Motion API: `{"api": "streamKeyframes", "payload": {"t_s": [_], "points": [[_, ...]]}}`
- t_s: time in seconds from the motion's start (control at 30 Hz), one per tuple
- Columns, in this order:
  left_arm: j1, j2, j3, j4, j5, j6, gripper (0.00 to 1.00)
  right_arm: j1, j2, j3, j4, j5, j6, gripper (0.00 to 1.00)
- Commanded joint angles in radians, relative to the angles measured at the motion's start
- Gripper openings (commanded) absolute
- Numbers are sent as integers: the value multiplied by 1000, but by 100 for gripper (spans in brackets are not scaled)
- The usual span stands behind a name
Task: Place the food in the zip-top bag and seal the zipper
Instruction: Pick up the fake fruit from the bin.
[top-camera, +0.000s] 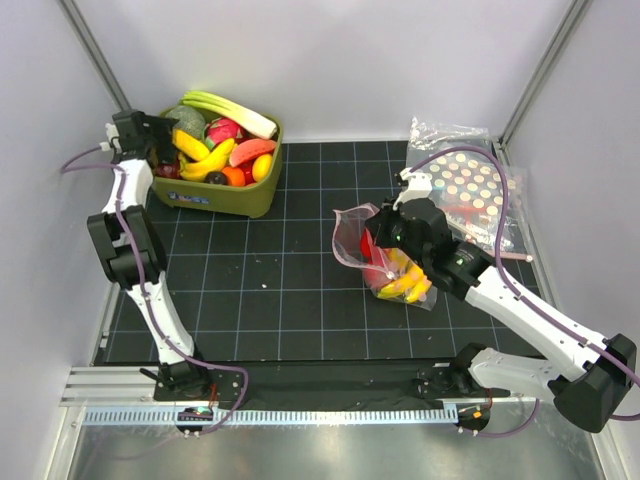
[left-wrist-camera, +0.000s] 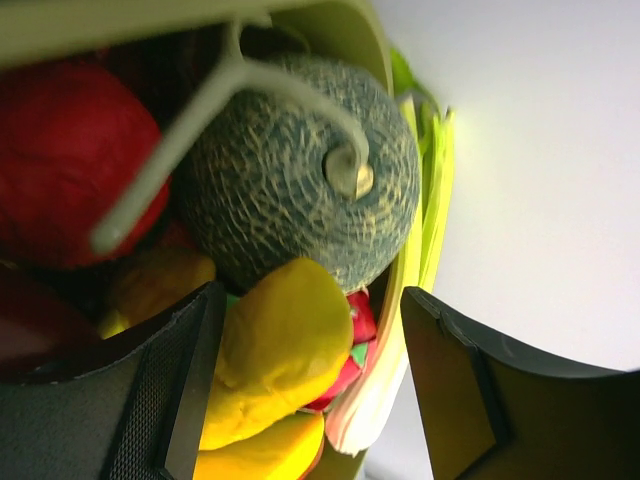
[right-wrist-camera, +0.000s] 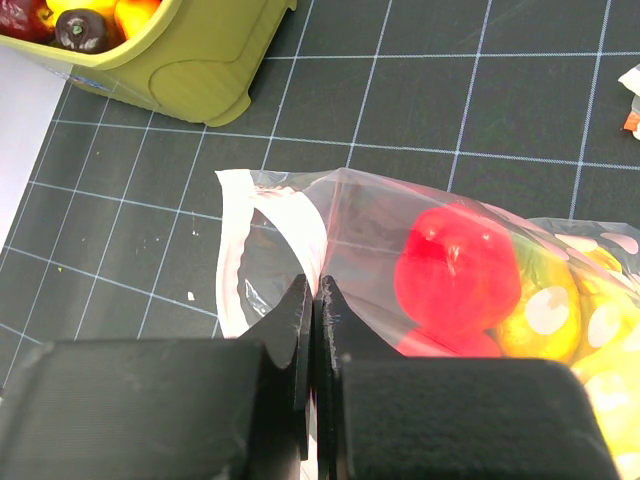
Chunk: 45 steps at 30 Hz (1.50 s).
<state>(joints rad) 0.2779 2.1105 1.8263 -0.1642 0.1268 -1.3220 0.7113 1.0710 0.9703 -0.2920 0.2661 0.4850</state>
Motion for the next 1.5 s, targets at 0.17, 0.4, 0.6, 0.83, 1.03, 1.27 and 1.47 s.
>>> {"api": "streamKeyframes", "payload": {"t_s": [0.17,0.4,0.6,0.83,1.03,1.27,1.47], "points": [[-23,-21,-27,-8,45,38,74,4,-31,1,54,-2,7,1],[-49,-9,-19,-23,-6,81,69,4,-28,1,54,-8,9,1],[-82,-12,-38,-17,-36,106,45,4,-29,-1,57,-4,12,1],[-86,-84,-116,31,-41,104,24,4,-31,-4,57,-5,10,1],[-85,-211,-346,283,-7,-38,19,4,-26,-8,65,-10,13,1],[-85,-349,-585,526,-87,-158,15,4,-17,-8,70,-15,13,1],[-85,-408,-602,520,-118,-135,13,4,-19,-7,68,-11,13,1]]}}
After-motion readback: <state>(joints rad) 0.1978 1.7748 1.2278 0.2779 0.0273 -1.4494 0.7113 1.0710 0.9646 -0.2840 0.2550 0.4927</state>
